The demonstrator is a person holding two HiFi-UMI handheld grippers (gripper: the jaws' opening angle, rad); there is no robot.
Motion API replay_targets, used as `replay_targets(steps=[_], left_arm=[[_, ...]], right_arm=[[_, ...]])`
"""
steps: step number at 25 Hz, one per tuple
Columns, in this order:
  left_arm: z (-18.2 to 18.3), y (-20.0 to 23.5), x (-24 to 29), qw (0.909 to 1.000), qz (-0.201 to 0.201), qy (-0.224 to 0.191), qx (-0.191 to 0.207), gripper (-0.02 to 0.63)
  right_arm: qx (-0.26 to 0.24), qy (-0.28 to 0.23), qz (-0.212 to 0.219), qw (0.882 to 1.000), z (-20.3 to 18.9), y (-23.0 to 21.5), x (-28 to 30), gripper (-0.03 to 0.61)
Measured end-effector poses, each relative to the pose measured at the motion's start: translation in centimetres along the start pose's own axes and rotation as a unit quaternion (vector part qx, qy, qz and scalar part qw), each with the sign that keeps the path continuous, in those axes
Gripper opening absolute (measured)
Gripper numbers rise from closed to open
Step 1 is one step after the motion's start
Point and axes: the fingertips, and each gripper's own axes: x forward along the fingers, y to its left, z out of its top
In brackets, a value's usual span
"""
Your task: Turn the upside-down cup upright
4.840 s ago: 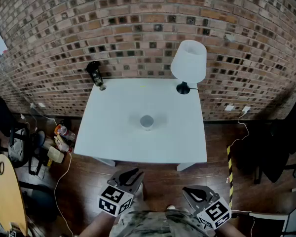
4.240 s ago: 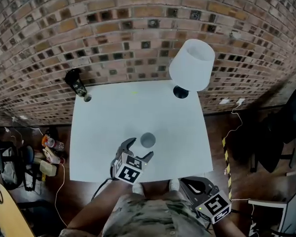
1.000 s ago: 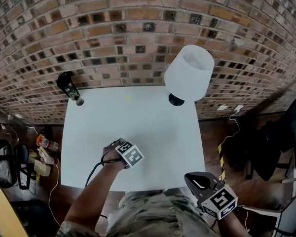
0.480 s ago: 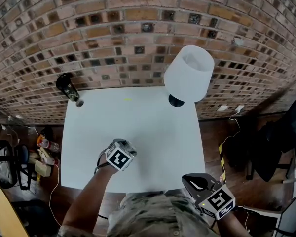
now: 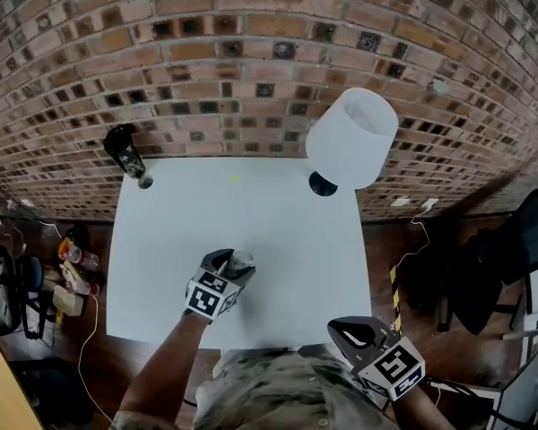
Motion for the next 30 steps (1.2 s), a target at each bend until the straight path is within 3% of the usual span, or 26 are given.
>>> replay_targets(steps=[5, 11, 15, 30], left_arm=[[-0.6, -0.1, -0.6, 0.9977, 0.004, -0.068, -0.001, 0.288], [-1.3, -0.1, -2.1, 0.9926, -0.002, -0.121, -0.01, 0.291], [-2.4, -0.3, -3.0, 0.9933, -0.005, -0.115, -0.005, 0.29], [-5.0, -1.4, -3.9, 0.9941, -0.038, -0.066, 0.077, 0.294]], right_arm=[[-0.007, 0.012, -0.001, 1.0, 0.2, 0.7, 0.3, 0.002], [-0.017, 0.024, 0.0, 1.0, 0.4, 1.7, 0.8, 0.002], [-0.019, 0.028, -0.002, 0.999, 0.8, 2.6, 1.3, 0.002], [-0.003, 0.041, -0.036, 0.999, 0.7, 7.7, 0.9, 0.002]])
